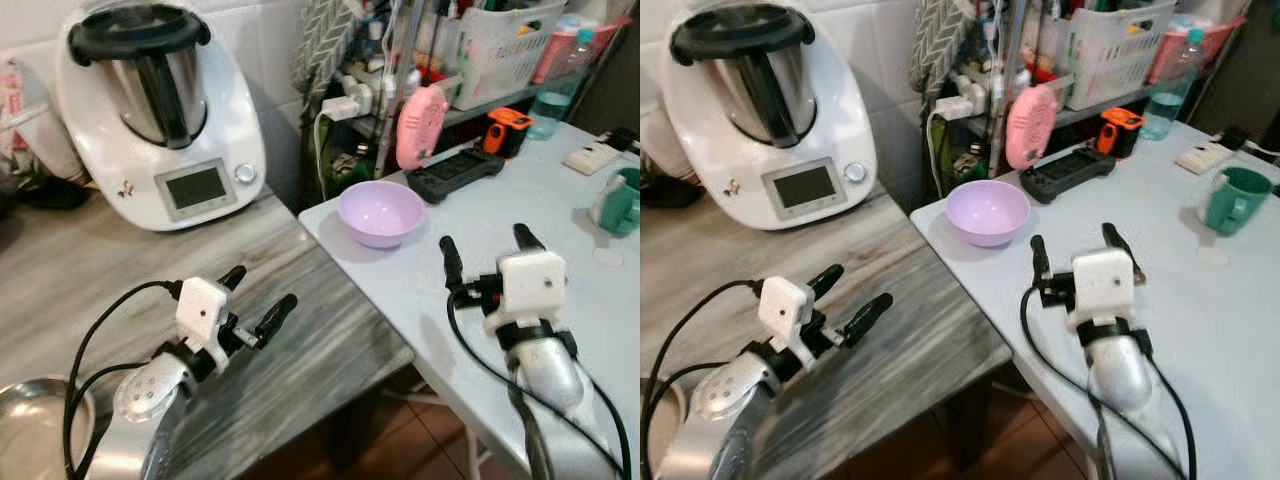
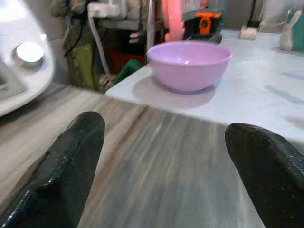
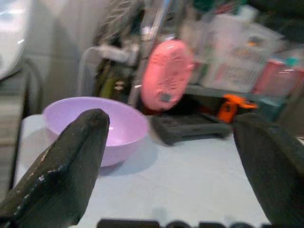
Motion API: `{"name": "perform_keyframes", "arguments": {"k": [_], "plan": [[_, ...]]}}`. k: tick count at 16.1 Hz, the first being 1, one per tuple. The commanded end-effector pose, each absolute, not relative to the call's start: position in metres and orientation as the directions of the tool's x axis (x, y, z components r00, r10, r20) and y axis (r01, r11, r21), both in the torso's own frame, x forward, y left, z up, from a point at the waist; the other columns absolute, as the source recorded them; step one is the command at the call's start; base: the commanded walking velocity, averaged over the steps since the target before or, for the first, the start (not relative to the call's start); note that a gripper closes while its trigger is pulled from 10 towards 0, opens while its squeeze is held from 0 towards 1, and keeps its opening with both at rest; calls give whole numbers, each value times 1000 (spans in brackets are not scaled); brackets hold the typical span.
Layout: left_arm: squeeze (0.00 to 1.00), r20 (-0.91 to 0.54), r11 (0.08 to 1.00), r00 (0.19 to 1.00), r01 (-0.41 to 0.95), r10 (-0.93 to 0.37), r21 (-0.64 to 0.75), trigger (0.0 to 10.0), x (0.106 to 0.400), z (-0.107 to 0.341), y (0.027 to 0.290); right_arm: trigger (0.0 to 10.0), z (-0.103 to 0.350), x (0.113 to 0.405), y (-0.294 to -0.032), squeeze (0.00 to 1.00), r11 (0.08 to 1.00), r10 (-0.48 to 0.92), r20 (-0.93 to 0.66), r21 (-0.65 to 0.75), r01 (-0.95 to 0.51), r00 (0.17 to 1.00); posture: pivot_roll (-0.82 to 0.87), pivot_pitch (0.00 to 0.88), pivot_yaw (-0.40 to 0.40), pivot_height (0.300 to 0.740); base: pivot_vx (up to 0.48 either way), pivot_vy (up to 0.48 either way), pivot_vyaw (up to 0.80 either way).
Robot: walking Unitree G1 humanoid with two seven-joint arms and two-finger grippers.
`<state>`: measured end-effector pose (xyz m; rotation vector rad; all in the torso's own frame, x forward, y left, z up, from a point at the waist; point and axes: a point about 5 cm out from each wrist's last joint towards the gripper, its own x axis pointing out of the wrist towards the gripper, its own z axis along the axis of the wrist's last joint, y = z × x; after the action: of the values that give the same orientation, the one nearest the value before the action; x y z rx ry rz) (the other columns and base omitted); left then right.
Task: Setting the table
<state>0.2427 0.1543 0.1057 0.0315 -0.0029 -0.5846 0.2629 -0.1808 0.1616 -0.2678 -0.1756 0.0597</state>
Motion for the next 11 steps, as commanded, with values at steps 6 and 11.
{"name": "perform_keyframes", "arguments": {"k": [6,11], "plan": [[0,-78,850,858,514,-508,117,10000,223,100,185,10000,163,309,-189,0,922,199,7,-341,-185,980,34,131,20,740,0,0,0],[0,-85,863,870,493,-486,108,10000,211,102,186,10000,166,340,-192,0,855,297,-123,-407,-321,947,58,157,15,740,0,0,0]]}}
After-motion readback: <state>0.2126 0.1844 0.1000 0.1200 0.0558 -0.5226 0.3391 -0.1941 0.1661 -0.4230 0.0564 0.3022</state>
